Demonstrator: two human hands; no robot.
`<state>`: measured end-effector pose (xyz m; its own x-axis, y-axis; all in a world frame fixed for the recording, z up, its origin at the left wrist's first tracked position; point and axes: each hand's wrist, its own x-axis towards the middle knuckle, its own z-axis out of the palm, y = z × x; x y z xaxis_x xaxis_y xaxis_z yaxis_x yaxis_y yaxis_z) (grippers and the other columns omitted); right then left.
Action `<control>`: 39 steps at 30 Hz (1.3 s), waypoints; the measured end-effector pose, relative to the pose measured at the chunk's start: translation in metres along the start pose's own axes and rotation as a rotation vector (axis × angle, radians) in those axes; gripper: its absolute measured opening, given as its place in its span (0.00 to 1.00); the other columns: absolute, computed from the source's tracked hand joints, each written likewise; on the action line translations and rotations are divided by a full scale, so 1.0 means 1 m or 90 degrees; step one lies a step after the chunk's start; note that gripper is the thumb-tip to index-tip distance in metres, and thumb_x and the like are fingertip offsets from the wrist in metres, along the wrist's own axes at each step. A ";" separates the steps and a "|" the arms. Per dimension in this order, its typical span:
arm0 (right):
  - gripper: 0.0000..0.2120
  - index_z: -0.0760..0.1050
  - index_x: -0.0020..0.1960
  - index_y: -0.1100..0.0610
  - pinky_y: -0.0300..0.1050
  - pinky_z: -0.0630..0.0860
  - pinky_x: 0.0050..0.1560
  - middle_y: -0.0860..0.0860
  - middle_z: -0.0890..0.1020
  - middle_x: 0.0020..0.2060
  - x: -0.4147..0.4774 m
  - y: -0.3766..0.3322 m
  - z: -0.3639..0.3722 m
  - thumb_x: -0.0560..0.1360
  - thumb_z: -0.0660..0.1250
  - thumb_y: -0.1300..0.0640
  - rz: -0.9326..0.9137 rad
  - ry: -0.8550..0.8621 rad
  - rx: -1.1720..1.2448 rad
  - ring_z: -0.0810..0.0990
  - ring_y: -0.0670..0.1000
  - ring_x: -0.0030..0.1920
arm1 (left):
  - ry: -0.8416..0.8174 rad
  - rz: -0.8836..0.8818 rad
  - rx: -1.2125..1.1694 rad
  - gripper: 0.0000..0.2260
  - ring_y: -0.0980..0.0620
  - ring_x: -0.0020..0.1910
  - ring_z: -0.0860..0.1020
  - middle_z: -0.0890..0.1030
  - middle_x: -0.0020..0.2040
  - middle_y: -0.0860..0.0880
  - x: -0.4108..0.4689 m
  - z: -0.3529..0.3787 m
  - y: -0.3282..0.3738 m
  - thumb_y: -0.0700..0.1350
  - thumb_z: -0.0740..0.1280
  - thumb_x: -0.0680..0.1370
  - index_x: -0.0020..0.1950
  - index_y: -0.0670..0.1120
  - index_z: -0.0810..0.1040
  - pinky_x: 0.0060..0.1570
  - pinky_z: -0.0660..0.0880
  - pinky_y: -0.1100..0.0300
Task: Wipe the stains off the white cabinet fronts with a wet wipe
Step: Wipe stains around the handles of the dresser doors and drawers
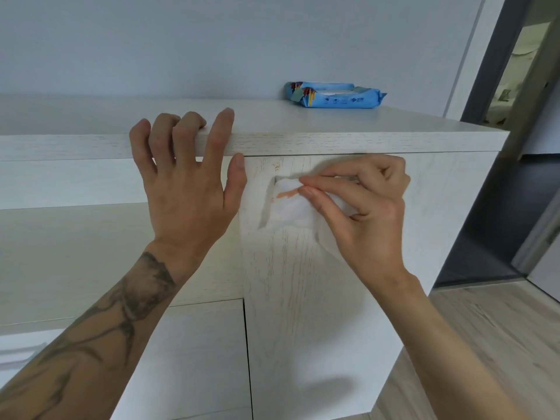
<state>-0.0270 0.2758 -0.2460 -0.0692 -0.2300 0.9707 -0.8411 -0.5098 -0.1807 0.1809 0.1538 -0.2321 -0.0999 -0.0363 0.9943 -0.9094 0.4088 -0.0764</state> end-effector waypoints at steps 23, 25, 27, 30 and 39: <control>0.04 0.88 0.53 0.48 0.69 0.70 0.57 0.41 0.84 0.51 -0.002 -0.003 0.002 0.80 0.76 0.50 0.015 0.027 -0.022 0.74 0.55 0.60 | -0.022 0.001 -0.003 0.19 0.39 0.67 0.67 0.72 0.63 0.41 0.001 -0.002 0.003 0.53 0.57 0.87 0.75 0.47 0.72 0.77 0.56 0.39; 0.04 0.88 0.53 0.47 0.65 0.69 0.59 0.41 0.85 0.51 0.001 -0.014 0.012 0.79 0.77 0.50 0.010 0.009 -0.016 0.74 0.54 0.61 | -0.019 0.002 -0.003 0.19 0.39 0.67 0.67 0.72 0.63 0.41 0.001 -0.002 0.002 0.53 0.57 0.87 0.75 0.47 0.72 0.77 0.56 0.40; 0.05 0.88 0.53 0.47 0.61 0.67 0.61 0.42 0.85 0.51 0.004 -0.015 0.012 0.79 0.77 0.50 -0.004 -0.008 -0.028 0.73 0.53 0.61 | -0.018 0.002 -0.003 0.19 0.39 0.67 0.67 0.72 0.63 0.40 0.001 -0.001 0.002 0.53 0.57 0.87 0.75 0.47 0.72 0.77 0.56 0.40; 0.05 0.88 0.54 0.49 0.64 0.69 0.60 0.44 0.85 0.52 0.002 0.004 -0.013 0.79 0.76 0.52 0.008 -0.002 -0.047 0.75 0.61 0.61 | -0.014 0.002 -0.005 0.19 0.39 0.67 0.67 0.75 0.63 0.39 0.001 0.000 0.000 0.53 0.57 0.87 0.75 0.46 0.73 0.77 0.54 0.41; 0.04 0.85 0.56 0.53 0.39 0.68 0.62 0.44 0.80 0.50 0.000 0.000 -0.029 0.82 0.72 0.57 0.103 0.081 -0.100 0.76 0.58 0.58 | -0.024 0.002 -0.001 0.19 0.39 0.67 0.66 0.77 0.62 0.38 0.001 -0.002 0.001 0.54 0.57 0.87 0.75 0.47 0.72 0.76 0.56 0.39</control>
<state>-0.0424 0.3004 -0.2417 -0.2682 -0.1876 0.9449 -0.8858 -0.3375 -0.3184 0.1808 0.1560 -0.2315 -0.1184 -0.0695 0.9905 -0.9082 0.4109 -0.0798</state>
